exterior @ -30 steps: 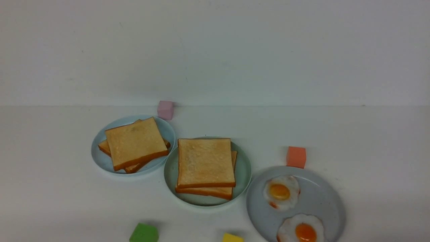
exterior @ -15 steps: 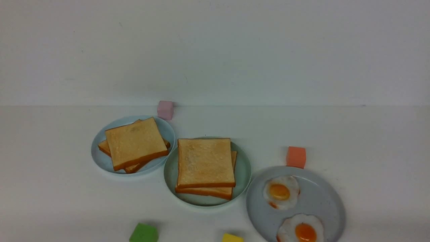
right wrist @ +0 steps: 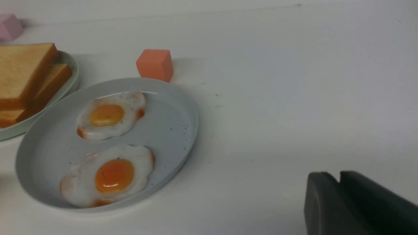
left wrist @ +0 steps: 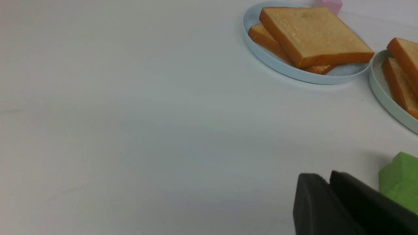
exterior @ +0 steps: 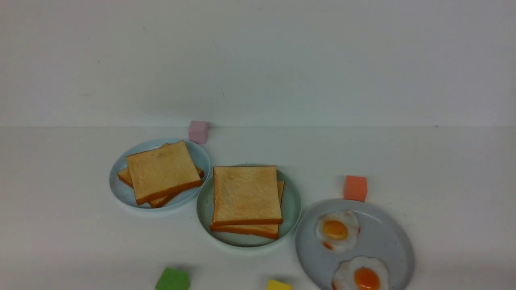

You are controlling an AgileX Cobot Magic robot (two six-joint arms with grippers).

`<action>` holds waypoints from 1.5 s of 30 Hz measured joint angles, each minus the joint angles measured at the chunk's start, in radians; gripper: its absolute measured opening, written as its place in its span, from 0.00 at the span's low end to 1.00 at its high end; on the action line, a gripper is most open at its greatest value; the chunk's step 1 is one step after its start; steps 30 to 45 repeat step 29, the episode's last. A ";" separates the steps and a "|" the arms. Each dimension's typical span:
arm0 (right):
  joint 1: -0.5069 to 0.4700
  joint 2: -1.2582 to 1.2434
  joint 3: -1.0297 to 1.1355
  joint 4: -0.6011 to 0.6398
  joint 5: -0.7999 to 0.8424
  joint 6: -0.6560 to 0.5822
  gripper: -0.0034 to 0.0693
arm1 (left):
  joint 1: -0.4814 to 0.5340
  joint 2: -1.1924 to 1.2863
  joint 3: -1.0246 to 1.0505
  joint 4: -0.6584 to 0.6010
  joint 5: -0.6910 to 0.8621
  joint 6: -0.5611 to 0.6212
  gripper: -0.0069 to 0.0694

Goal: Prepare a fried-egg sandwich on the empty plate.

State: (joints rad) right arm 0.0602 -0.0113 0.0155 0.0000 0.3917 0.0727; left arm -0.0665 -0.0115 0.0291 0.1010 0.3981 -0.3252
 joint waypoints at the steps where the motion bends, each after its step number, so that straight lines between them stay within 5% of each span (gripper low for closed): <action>1: 0.000 0.000 0.000 0.000 0.000 0.000 0.18 | 0.000 0.000 0.000 0.000 0.000 0.000 0.20; 45: 0.000 0.000 0.000 0.000 -0.001 0.000 0.23 | 0.000 0.000 0.000 0.000 0.000 0.000 0.24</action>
